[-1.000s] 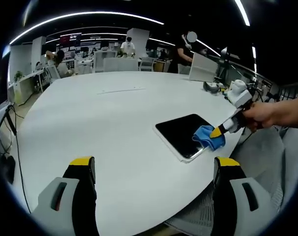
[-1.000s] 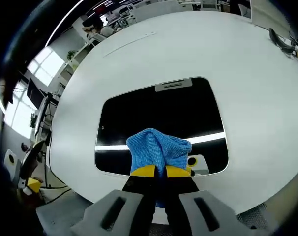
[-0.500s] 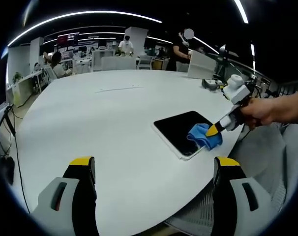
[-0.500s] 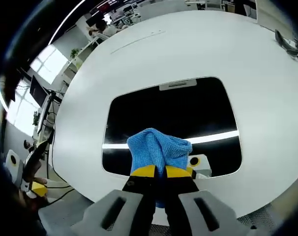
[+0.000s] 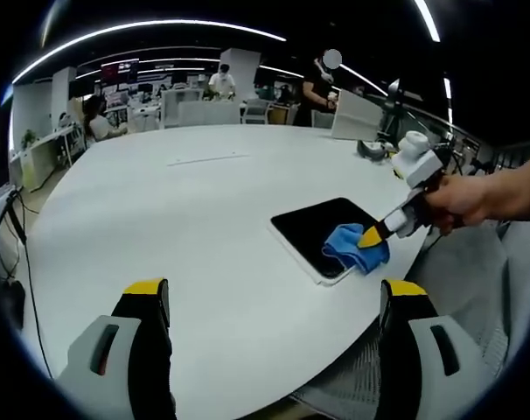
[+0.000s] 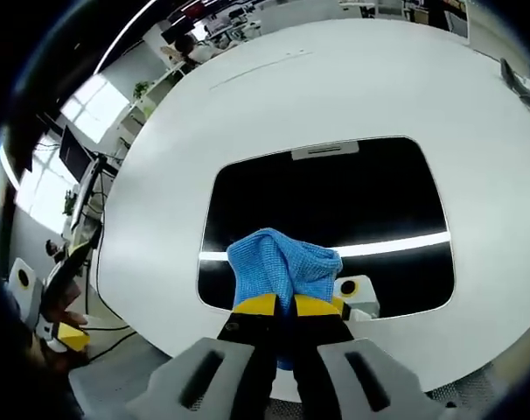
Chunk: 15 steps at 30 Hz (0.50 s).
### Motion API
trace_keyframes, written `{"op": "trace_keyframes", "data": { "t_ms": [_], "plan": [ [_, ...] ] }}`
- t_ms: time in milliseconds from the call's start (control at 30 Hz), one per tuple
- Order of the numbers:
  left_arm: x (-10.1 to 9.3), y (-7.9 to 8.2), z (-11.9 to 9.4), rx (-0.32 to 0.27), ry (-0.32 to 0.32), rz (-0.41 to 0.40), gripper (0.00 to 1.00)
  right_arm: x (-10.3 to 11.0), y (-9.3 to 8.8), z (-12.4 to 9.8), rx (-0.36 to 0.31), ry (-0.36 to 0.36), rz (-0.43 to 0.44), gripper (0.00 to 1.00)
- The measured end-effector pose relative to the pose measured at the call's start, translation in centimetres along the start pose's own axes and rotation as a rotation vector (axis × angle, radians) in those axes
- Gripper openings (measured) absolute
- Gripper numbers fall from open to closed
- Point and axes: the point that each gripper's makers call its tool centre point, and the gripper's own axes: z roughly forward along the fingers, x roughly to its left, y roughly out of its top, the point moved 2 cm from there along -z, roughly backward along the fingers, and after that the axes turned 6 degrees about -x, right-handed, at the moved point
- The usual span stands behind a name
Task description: Wipe the mirror surface with the cleaning cloth until all visible marks leave the cleaned area.
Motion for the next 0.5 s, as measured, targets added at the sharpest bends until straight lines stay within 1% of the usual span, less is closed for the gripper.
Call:
{"op": "trace_keyframes", "data": {
  "t_ms": [200, 300, 400, 500],
  "plan": [
    [0.2, 0.1, -0.2, -0.008, 0.007, -0.006, 0.99, 1.4, -0.2, 0.4, 0.012, 0.022, -0.017, 0.0],
    [0.3, 0.2, -0.3, -0.019, 0.01, 0.007, 0.99, 2.5, -0.4, 0.7, 0.021, 0.032, -0.046, 0.0],
    [0.3, 0.3, -0.4, -0.024, 0.014, -0.001, 0.99, 2.9, -0.3, 0.9, 0.018, 0.03, -0.064, 0.0],
    [0.4, 0.1, -0.5, -0.022, 0.016, 0.001, 0.99, 3.6, -0.4, 1.1, 0.011, 0.027, -0.1, 0.0]
  ]
}}
